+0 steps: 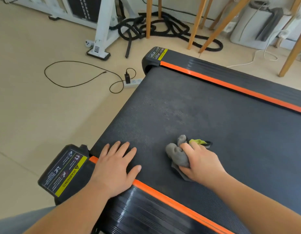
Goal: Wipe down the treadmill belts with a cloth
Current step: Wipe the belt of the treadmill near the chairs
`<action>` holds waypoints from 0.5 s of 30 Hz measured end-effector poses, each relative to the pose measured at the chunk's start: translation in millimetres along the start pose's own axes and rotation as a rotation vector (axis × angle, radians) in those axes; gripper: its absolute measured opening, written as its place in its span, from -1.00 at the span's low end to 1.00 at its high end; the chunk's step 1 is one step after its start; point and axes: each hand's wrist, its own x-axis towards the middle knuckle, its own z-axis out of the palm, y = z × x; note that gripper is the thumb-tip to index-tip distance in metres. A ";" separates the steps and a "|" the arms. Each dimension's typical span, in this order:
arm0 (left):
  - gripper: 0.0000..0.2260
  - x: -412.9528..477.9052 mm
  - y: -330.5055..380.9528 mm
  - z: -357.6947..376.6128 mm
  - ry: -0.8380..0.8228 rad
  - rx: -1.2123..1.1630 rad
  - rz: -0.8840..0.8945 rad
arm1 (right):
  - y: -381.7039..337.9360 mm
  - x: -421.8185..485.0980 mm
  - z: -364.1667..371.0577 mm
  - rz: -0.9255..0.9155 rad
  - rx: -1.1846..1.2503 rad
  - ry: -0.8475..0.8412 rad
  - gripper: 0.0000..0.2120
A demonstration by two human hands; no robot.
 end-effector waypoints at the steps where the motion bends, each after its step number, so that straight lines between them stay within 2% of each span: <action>1: -0.37 -2.7 -2.3 2.1 0.015 -0.005 -0.021 | 13.3 2.0 1.3 0.013 -0.030 0.043 -0.54; 3: -0.35 -3.8 -4.1 7.1 -0.006 -0.021 -0.076 | 34.4 13.0 -1.0 0.150 -0.036 0.122 -0.54; 6: -0.27 0.5 -3.7 9.0 0.005 -0.006 -0.147 | 46.3 40.7 -3.1 0.470 0.037 0.159 -0.50; 11: -0.27 3.1 -4.4 6.7 -0.020 -0.042 -0.145 | 3.3 80.9 -0.4 0.870 0.281 0.255 -0.57; 13: -0.28 2.9 -5.8 8.0 -0.026 -0.027 -0.139 | -27.4 83.0 0.4 0.793 0.289 0.256 -0.55; 15: -0.29 3.3 -5.5 8.2 -0.026 -0.030 -0.142 | -67.5 76.9 8.9 0.543 0.182 0.212 -0.50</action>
